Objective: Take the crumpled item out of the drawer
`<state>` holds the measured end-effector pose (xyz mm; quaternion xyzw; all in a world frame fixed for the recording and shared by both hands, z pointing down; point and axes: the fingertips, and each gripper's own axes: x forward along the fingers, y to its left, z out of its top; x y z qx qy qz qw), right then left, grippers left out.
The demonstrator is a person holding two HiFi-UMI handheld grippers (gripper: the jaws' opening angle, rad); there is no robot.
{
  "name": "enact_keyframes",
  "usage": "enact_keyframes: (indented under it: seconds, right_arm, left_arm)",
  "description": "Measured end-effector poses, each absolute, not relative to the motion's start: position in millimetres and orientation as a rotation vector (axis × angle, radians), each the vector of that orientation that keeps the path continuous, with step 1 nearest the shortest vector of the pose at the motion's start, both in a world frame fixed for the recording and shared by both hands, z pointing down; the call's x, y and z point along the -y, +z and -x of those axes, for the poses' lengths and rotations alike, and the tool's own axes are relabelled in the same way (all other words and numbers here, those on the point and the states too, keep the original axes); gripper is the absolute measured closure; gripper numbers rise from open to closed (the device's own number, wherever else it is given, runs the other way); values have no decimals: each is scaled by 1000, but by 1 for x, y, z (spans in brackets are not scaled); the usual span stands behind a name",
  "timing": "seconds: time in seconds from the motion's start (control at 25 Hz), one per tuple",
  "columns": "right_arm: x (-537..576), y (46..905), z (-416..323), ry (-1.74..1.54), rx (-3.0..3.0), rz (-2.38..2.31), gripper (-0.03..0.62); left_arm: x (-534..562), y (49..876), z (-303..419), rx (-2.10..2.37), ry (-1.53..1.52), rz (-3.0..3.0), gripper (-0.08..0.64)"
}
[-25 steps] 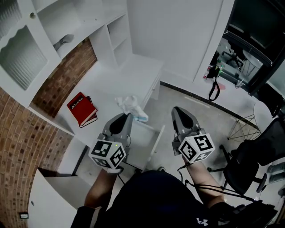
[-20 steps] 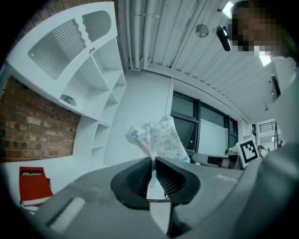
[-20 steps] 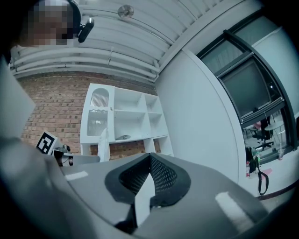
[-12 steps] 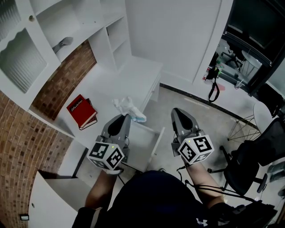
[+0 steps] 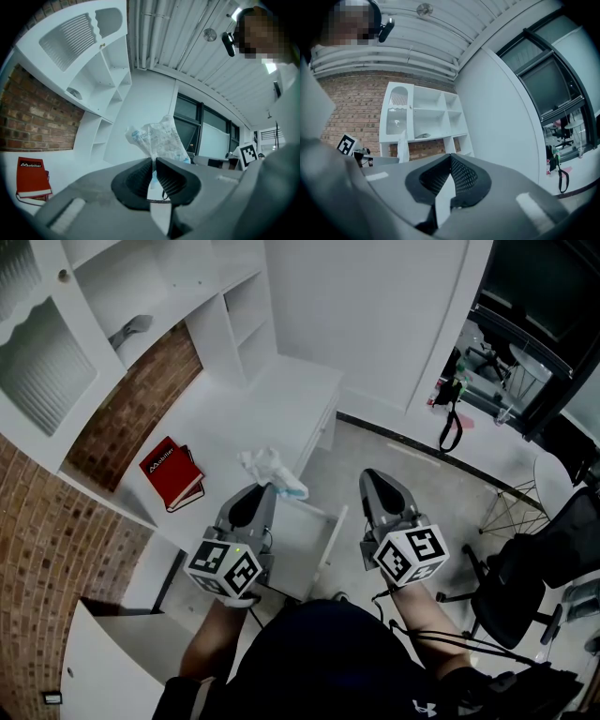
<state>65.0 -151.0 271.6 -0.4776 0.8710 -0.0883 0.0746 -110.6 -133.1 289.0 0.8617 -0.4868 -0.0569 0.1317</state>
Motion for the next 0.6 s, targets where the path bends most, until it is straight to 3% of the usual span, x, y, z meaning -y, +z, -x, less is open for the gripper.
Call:
enact_keyframes:
  seconds: [0.6]
  right_arm:
    - [155,273,-65,-282,-2608,1436,591]
  left_arm:
    - [137,290,108,1392,-159,-2510,529]
